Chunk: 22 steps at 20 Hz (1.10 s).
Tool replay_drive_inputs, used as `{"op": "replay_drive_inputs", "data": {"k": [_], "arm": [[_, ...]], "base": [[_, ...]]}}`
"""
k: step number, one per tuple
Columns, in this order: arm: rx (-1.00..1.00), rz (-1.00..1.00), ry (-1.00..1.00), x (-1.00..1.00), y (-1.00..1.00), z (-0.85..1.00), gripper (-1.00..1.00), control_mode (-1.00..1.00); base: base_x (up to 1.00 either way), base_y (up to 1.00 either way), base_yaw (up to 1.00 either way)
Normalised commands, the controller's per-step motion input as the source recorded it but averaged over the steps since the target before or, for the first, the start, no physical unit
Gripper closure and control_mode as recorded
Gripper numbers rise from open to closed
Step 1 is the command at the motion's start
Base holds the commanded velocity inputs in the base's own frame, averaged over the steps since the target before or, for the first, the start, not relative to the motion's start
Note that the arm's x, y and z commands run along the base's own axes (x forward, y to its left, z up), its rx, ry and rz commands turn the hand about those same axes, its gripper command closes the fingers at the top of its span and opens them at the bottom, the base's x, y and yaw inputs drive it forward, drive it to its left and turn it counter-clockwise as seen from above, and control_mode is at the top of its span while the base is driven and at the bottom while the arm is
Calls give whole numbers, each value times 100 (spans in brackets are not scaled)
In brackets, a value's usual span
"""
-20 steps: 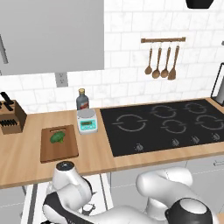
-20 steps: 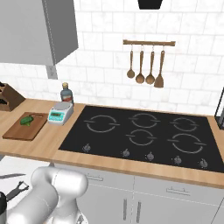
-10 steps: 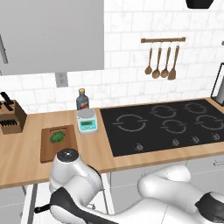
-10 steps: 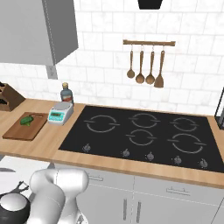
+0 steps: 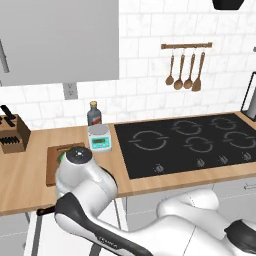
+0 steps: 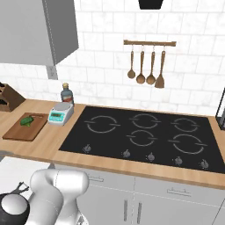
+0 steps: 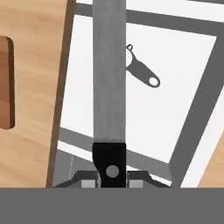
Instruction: Place the appropriate cutting tool for cutting the broccoli skin on the cutting board.
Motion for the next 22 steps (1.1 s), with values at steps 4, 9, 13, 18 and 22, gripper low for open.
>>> {"op": "replay_drive_inputs", "data": {"k": [4,9,13,18,22], "arm": [[0,-3,-4,55,10,36,100,-100],[0,-1,0,68,3,6,100,-100],[0,0,0,76,8,-2,100,-100],[0,0,-2,83,13,-45,100,-100],[0,0,0,91,15,-42,100,-100]], "base": [[0,0,0],[0,0,0],[0,0,0],[0,0,0],[0,0,0]]}}
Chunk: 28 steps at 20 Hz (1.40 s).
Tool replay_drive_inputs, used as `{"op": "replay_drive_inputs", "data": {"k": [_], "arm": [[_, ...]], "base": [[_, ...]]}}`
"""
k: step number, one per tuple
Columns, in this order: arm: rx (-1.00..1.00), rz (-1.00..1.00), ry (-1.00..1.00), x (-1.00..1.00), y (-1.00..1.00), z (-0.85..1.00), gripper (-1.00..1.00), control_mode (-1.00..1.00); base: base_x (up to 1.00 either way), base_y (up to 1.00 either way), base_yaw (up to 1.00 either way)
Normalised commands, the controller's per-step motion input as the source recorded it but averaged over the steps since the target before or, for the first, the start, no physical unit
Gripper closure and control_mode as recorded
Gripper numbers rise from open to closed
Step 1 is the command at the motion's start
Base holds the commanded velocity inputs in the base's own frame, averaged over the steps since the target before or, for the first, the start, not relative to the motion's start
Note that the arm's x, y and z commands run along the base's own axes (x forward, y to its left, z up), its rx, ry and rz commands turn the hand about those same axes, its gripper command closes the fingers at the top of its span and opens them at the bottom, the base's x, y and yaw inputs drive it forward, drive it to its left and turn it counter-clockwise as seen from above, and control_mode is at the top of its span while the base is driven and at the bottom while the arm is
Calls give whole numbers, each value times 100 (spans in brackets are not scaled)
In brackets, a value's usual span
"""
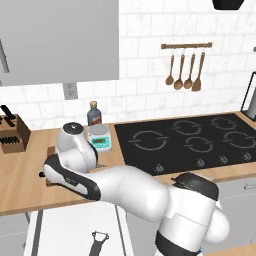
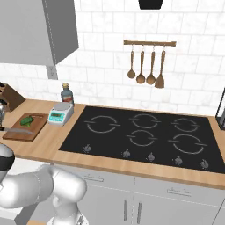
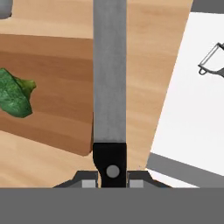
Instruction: Place the appropriate cutting tool for cutting the broccoli skin on the cutting board.
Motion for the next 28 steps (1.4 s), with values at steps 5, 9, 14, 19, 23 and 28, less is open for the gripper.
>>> {"op": "replay_drive_inputs", "data": {"k": [5,9,14,19,23,28], "arm": [[-3,0,0,67,15,-35,100,-100],[-20,0,0,43,19,-34,100,-100],[-7,0,0,33,7,-19,100,-100],[-1,0,8,37,8,-14,100,-100],[-2,0,10,36,0,-22,100,-100],[0,1,5,23,0,-30,100,-100]], "base": [[0,0,0],[0,0,0],[0,0,0],[0,0,0],[0,0,0],[0,0,0]]}}
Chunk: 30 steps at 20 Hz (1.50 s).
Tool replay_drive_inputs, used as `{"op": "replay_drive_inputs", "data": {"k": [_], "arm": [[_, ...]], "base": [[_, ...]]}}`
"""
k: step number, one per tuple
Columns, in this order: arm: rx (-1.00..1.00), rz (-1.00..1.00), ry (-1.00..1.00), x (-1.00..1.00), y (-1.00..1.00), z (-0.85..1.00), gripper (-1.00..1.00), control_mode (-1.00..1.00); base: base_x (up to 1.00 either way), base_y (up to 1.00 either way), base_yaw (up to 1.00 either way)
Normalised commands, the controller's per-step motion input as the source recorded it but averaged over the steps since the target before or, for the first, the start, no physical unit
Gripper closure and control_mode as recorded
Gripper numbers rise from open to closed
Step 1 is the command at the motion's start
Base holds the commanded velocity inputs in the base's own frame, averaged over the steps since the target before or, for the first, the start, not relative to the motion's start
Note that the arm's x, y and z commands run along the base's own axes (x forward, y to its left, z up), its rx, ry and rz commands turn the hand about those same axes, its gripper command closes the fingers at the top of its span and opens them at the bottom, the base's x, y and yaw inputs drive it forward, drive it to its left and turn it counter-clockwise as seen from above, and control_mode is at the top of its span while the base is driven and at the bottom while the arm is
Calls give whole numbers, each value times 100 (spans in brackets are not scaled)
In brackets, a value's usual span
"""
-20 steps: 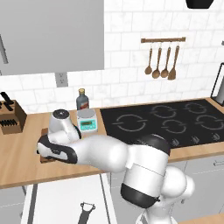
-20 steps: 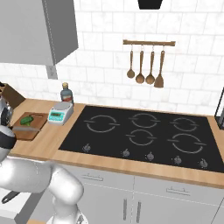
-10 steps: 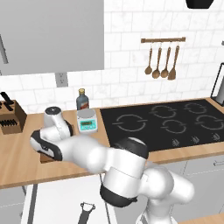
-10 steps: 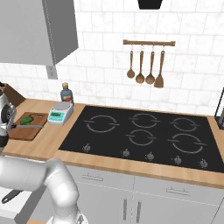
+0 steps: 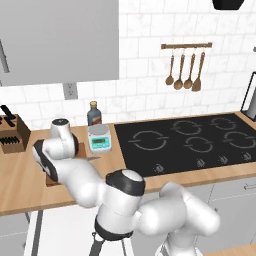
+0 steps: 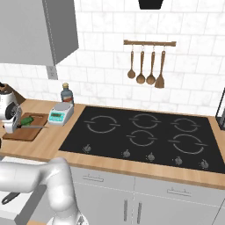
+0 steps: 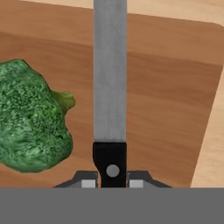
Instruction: Place the appropriate cutting tool for cutting the broccoli skin on the cutting board.
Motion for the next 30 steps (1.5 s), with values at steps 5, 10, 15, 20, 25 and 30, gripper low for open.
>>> {"op": "replay_drive_inputs", "data": {"k": [5,10,15,20,25,30], "arm": [[0,3,5,2,-1,-44,100,-100],[0,2,5,0,-1,-43,100,-100],[0,1,6,0,0,-42,-100,-100],[7,1,1,-26,-7,-7,-100,-100],[13,0,-5,-33,-33,47,-100,-100],[10,0,-4,-31,-41,47,-100,-100]], "base": [[0,0,0],[0,0,0],[0,0,0],[0,0,0],[0,0,0],[0,0,0]]}}
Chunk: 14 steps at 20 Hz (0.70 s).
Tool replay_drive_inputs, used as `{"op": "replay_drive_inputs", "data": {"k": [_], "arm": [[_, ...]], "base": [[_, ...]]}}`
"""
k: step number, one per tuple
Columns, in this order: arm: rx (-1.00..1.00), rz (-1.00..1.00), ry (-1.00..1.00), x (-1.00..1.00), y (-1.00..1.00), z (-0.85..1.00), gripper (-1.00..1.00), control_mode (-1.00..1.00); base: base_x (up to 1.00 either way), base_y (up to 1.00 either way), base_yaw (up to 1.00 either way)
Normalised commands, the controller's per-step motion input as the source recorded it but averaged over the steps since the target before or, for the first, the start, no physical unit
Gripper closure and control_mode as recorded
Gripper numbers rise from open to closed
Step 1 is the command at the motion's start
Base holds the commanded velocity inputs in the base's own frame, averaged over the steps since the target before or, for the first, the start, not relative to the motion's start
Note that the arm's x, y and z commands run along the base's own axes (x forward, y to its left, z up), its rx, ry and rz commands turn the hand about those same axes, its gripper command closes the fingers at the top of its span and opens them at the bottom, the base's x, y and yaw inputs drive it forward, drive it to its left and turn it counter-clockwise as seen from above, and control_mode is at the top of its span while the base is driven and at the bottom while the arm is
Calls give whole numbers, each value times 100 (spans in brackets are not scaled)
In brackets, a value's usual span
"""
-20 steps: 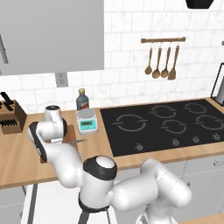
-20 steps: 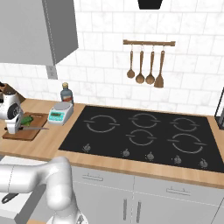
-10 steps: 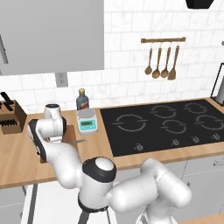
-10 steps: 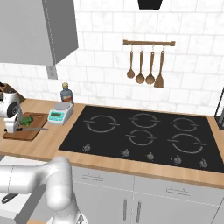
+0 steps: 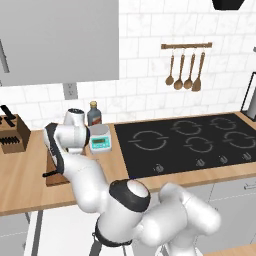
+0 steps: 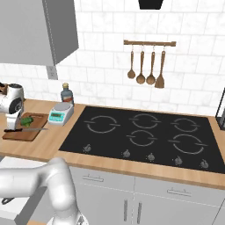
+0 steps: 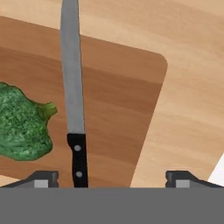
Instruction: Place the appropriate cutting tool for cutting the broccoli skin on the cutting board.
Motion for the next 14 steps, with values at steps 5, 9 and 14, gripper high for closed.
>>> {"op": "replay_drive_inputs", "data": {"k": [5,9,14], "arm": [[6,0,-6,-13,-79,18,-100,-100],[4,-1,-6,0,-99,4,-100,-100],[4,-4,-6,0,-100,0,-100,-100]], "base": [[0,0,0],[0,0,0],[0,0,0]]}}
